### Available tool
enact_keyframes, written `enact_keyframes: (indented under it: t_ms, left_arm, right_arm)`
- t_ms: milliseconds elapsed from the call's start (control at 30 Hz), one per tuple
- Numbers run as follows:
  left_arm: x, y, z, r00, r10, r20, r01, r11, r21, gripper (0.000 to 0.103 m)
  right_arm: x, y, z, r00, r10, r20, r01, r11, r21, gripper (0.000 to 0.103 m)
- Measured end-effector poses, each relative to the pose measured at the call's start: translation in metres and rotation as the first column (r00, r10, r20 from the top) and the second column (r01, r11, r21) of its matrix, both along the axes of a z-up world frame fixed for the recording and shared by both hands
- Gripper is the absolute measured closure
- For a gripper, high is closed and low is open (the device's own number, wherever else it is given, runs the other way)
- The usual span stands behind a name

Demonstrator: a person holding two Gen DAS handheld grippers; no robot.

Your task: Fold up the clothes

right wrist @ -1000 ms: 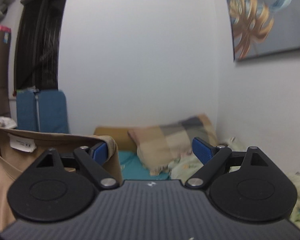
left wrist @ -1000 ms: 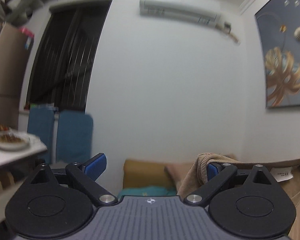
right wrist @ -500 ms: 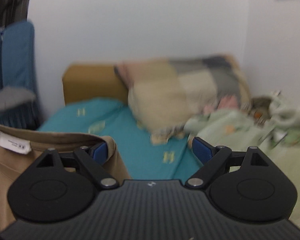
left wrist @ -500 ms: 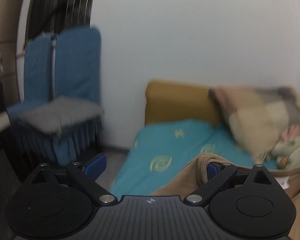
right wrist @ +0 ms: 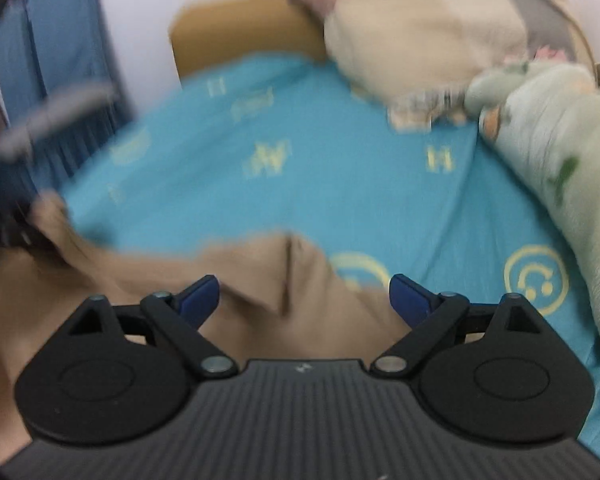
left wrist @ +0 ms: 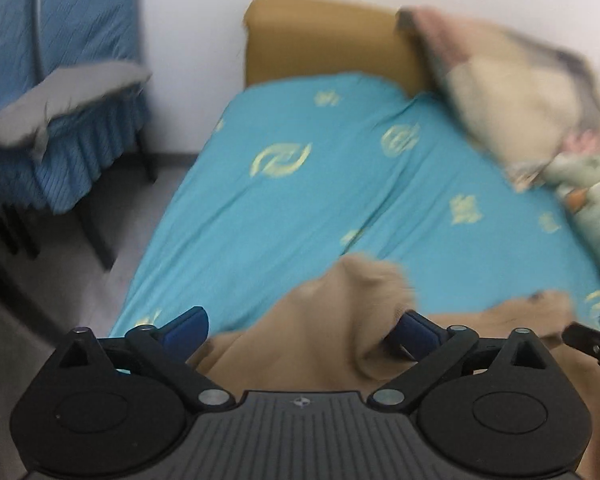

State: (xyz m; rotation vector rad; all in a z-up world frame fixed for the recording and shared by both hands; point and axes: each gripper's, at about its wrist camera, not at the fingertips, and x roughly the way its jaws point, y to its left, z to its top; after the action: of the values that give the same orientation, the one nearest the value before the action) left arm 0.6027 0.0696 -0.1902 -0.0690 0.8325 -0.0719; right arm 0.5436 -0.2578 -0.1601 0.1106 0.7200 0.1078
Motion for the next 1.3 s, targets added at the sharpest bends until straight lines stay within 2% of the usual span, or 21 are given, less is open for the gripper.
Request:
enact_keyframes:
  t_ms: [67, 200, 300, 433, 533, 600, 667, 733, 800, 867, 900, 967, 1033, 1067, 1100, 1133, 1200, 1233, 1267, 1300]
  left_arm:
    - [-0.014, 0.003, 0.022, 0.999, -0.007, 0.050, 0.008, 1.000, -0.023, 0.001]
    - [-0.066, 0.004, 0.065, 0.994, -0.011, 0.109, 0.017, 0.998, -0.054, 0.001]
    - [-0.127, 0.009, 0.080, 0.996, -0.007, 0.085, 0.014, 0.997, -0.077, 0.003]
    - [-0.240, 0.021, 0.090, 1.000, 0.011, 0.016, -0.008, 0.987, -0.160, 0.003]
    - [-0.330, 0.032, 0.088, 0.997, 0.050, -0.055, -0.061, 0.974, -0.220, 0.003]
    - [-0.389, 0.037, 0.085, 0.990, 0.088, -0.109, -0.113, 0.960, -0.255, 0.003]
    - [-0.430, 0.045, 0.075, 0.979, 0.121, -0.164, -0.165, 0.942, -0.293, 0.005]
    - [-0.460, 0.051, 0.065, 0.970, 0.140, -0.196, -0.194, 0.937, -0.290, 0.006]
    - [-0.481, 0.056, 0.058, 0.956, 0.161, -0.245, -0.234, 0.923, -0.306, 0.008]
    - [-0.493, 0.061, 0.052, 0.949, 0.158, -0.272, -0.255, 0.893, -0.371, 0.008]
    - [-0.497, 0.063, 0.049, 0.944, 0.166, -0.284, -0.269, 0.887, -0.376, 0.008]
    - [-0.501, 0.067, 0.041, 0.932, 0.200, -0.303, -0.302, 0.891, -0.340, 0.012]
    - [-0.503, 0.073, 0.033, 0.919, 0.216, -0.328, -0.329, 0.881, -0.340, 0.016]
    - [-0.504, 0.076, 0.028, 0.913, 0.222, -0.342, -0.341, 0.874, -0.345, 0.017]
    - [-0.503, 0.078, 0.024, 0.907, 0.224, -0.356, -0.352, 0.867, -0.353, 0.018]
    - [-0.504, 0.080, 0.021, 0.902, 0.224, -0.368, -0.361, 0.859, -0.362, 0.021]
    - [-0.508, 0.084, 0.020, 0.902, 0.226, -0.368, -0.366, 0.852, -0.374, 0.021]
    - [-0.510, 0.085, 0.020, 0.905, 0.220, -0.365, -0.360, 0.853, -0.378, 0.027]
    - [-0.512, 0.085, 0.021, 0.907, 0.208, -0.366, -0.349, 0.858, -0.378, 0.041]
    - [-0.512, 0.085, 0.020, 0.907, 0.201, -0.370, -0.343, 0.864, -0.370, 0.049]
  right_arm:
    - [-0.012, -0.004, 0.018, 0.999, -0.021, 0.043, 0.019, 0.998, 0.058, 0.010]
    - [-0.049, -0.006, 0.050, 0.993, -0.032, 0.111, 0.024, 0.997, 0.073, 0.010]
    - [-0.099, -0.011, 0.073, 0.986, -0.052, 0.156, 0.041, 0.997, 0.069, 0.010]
    - [-0.198, -0.028, 0.099, 0.979, -0.103, 0.175, 0.070, 0.981, 0.182, 0.010]
    - [-0.273, -0.044, 0.102, 0.981, -0.157, 0.112, 0.124, 0.957, 0.262, 0.010]
    - [-0.317, -0.053, 0.098, 0.985, -0.173, 0.016, 0.161, 0.943, 0.292, 0.010]
    - [-0.360, -0.061, 0.090, 0.981, -0.184, -0.062, 0.194, 0.933, 0.304, 0.010]
    - [-0.393, -0.071, 0.080, 0.970, -0.200, -0.139, 0.237, 0.908, 0.347, 0.010]
    - [-0.425, -0.080, 0.070, 0.953, -0.211, -0.216, 0.282, 0.879, 0.385, 0.010]
    - [-0.451, -0.089, 0.057, 0.940, -0.218, -0.263, 0.319, 0.837, 0.445, 0.010]
    - [-0.458, -0.091, 0.050, 0.928, -0.233, -0.291, 0.346, 0.830, 0.438, 0.010]
    - [-0.472, -0.094, 0.035, 0.901, -0.261, -0.346, 0.398, 0.815, 0.420, 0.010]
    - [-0.476, -0.095, 0.025, 0.882, -0.281, -0.379, 0.430, 0.808, 0.402, 0.011]
    - [-0.476, -0.093, 0.020, 0.875, -0.279, -0.397, 0.437, 0.809, 0.394, 0.016]
    - [-0.475, -0.091, 0.016, 0.867, -0.277, -0.414, 0.443, 0.809, 0.386, 0.027]
    - [-0.475, -0.090, 0.011, 0.859, -0.275, -0.431, 0.449, 0.810, 0.378, 0.031]
    - [-0.477, -0.085, 0.005, 0.857, -0.261, -0.445, 0.441, 0.819, 0.368, 0.029]
    - [-0.477, -0.083, 0.004, 0.858, -0.256, -0.446, 0.433, 0.827, 0.358, 0.029]
    - [-0.477, -0.081, 0.002, 0.859, -0.257, -0.444, 0.427, 0.838, 0.341, 0.029]
    - [-0.477, -0.080, 0.000, 0.856, -0.261, -0.445, 0.429, 0.840, 0.332, 0.029]
